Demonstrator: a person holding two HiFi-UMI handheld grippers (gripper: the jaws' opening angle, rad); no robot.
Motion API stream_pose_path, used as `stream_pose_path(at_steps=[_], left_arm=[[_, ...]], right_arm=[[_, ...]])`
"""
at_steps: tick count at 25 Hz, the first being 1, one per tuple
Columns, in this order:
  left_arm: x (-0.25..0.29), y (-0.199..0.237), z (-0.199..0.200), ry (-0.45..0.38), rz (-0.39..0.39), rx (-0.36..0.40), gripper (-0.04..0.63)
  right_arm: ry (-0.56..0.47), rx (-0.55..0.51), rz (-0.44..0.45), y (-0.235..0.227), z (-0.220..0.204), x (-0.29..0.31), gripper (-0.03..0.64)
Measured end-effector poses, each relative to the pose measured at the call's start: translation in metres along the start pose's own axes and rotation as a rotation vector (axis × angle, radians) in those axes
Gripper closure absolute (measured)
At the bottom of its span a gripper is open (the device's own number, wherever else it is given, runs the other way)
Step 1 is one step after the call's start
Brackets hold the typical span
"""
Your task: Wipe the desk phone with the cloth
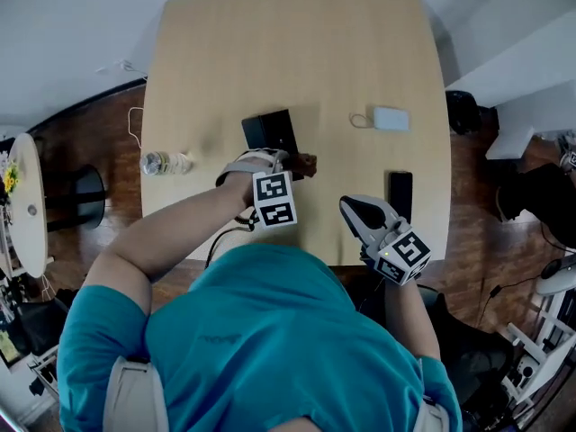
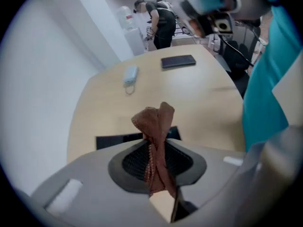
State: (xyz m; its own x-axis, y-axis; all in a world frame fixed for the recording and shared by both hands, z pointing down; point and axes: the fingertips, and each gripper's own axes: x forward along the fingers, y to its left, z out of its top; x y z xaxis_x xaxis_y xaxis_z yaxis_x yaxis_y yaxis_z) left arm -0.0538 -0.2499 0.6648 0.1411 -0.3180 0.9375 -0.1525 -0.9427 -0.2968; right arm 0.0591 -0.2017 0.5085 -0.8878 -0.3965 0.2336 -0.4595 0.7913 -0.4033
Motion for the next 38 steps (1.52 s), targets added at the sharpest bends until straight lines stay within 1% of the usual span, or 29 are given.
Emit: stream_pose_path(at_steps=[2, 3, 4, 6, 8, 10, 11, 13, 15, 18, 20, 22, 23, 25, 27, 28, 29, 30, 33, 34, 36, 38], left_arm=[[-0.014, 0.061, 0.018, -0.005, 0.073, -0.006, 0.497], [-0.02, 0.088, 0.025, 0.007, 0.102, 0.012, 0.497], [-0.02, 0.11, 0.031, 0.031, 0.115, 0.047, 0.497], [-0.015, 0.139, 0.036, 0.111, 0.103, 0.158, 0.497], [0.0, 0.149, 0.033, 0.221, 0.044, 0.276, 0.497], [0.023, 0.143, 0.019, 0.331, -0.032, 0.372, 0.497], [0.03, 0.141, 0.013, 0.378, -0.058, 0.41, 0.497], [0.036, 0.136, 0.007, 0.45, -0.08, 0.479, 0.499], [0.037, 0.123, 0.009, 0.497, -0.1, 0.568, 0.499], [0.043, 0.075, 0.011, 0.526, -0.178, 0.715, 0.499], [0.048, 0.041, 0.014, 0.535, -0.213, 0.807, 0.499], [0.053, 0.004, 0.019, 0.517, -0.256, 0.864, 0.499], [0.055, -0.016, 0.023, 0.492, -0.287, 0.871, 0.499], [0.056, -0.05, 0.03, 0.424, -0.357, 0.844, 0.5], [0.049, -0.067, 0.037, 0.35, -0.419, 0.773, 0.5], [0.045, -0.064, 0.04, 0.318, -0.429, 0.73, 0.499], [0.04, -0.05, 0.043, 0.292, -0.418, 0.685, 0.499], [0.035, -0.027, 0.046, 0.272, -0.395, 0.634, 0.499], [0.012, 0.068, 0.053, 0.254, -0.324, 0.435, 0.499], [0.004, 0.097, 0.051, 0.259, -0.318, 0.361, 0.499], [-0.005, 0.132, 0.04, 0.274, -0.358, 0.21, 0.499], [-0.011, 0.149, 0.029, 0.282, -0.411, 0.089, 0.499]], right_arm=[[-0.011, 0.005, -0.014, -0.004, 0.0, -0.006, 0.615], [-0.016, 0.007, -0.019, -0.006, 0.0, -0.009, 0.615], [-0.021, 0.01, -0.024, -0.008, 0.0, -0.012, 0.615], [-0.031, 0.02, -0.037, -0.011, -0.002, -0.02, 0.615], [-0.049, 0.04, -0.055, -0.015, -0.006, -0.03, 0.615], [-0.075, 0.066, -0.071, -0.018, -0.007, -0.04, 0.615], [-0.087, 0.074, -0.075, -0.019, -0.007, -0.044, 0.615], [-0.107, 0.082, -0.085, -0.021, -0.008, -0.051, 0.615], [-0.129, 0.1, -0.097, -0.023, -0.009, -0.058, 0.615], [-0.147, 0.117, -0.107, -0.028, -0.01, -0.064, 0.615], [-0.147, 0.117, -0.106, -0.03, -0.011, -0.064, 0.615], [-0.145, 0.117, -0.104, -0.031, -0.011, -0.063, 0.615], [-0.145, 0.117, -0.103, -0.032, -0.011, -0.062, 0.615], [-0.144, 0.114, -0.102, -0.033, -0.011, -0.06, 0.615], [-0.142, 0.11, -0.103, -0.033, -0.01, -0.059, 0.615], [-0.141, 0.109, -0.104, -0.033, -0.009, -0.059, 0.615], [-0.14, 0.109, -0.105, -0.033, -0.009, -0.06, 0.615], [-0.139, 0.109, -0.107, -0.034, -0.009, -0.061, 0.615], [-0.136, 0.113, -0.114, -0.039, -0.01, -0.063, 0.615], [-0.137, 0.117, -0.115, -0.039, -0.011, -0.064, 0.615], [-0.137, 0.124, -0.114, -0.038, -0.012, -0.062, 0.615], [-0.131, 0.127, -0.11, -0.037, -0.013, -0.059, 0.615]])
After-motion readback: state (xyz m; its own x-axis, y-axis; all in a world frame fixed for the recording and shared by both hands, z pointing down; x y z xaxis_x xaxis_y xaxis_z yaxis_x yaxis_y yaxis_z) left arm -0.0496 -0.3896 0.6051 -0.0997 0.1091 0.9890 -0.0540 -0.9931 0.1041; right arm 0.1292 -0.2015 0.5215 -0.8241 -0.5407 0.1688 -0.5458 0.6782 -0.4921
